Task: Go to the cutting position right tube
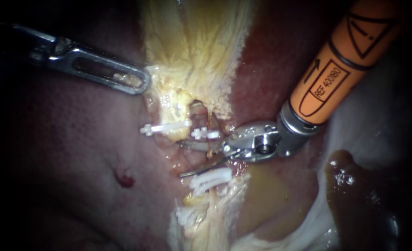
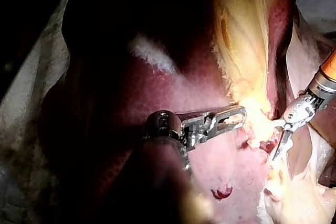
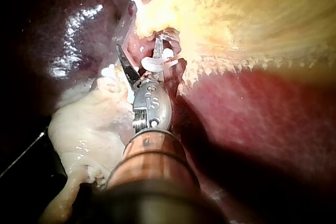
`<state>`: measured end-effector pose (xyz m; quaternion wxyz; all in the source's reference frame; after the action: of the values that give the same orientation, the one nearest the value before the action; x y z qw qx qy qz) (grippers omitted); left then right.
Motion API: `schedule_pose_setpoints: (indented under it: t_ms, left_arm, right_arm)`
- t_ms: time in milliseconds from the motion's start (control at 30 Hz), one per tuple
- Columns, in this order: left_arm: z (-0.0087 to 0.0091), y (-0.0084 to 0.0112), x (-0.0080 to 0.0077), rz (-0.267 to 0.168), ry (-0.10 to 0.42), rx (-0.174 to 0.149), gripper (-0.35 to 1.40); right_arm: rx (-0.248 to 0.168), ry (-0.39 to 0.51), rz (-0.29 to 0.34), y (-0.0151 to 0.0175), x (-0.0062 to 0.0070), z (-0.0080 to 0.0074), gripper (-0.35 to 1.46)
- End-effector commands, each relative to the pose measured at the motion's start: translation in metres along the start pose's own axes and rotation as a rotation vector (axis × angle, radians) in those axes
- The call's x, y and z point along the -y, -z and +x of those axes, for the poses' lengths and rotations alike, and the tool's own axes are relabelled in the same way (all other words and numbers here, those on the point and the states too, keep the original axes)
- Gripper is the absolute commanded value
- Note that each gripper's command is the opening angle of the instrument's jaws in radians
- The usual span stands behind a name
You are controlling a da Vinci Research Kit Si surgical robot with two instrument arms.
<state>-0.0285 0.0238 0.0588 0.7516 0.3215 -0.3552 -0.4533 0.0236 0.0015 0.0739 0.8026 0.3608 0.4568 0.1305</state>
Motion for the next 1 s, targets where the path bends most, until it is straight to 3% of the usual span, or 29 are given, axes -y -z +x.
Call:
schedule_pose_setpoints:
  t_ms: [33, 533, 1000]
  left_arm:
    - [0.0000, 0.0000, 0.0000, 0.000, 0.000, 0.000, -0.35]
    - [0.0000, 0.0000, -0.0002, 0.001, 0.000, -0.001, -0.35]
    - [0.0000, -0.0001, -0.0002, 0.000, 0.000, 0.000, -0.35]
  right_arm:
    - [-0.003, 0.000, 0.006, 0.0001, 0.0001, -0.0001, 1.44]
    - [-0.062, 0.019, 0.144, -0.0002, 0.0031, 0.0010, 1.42]
    - [-0.098, -0.004, 0.167, -0.0015, 0.0029, 0.0019, 1.42]
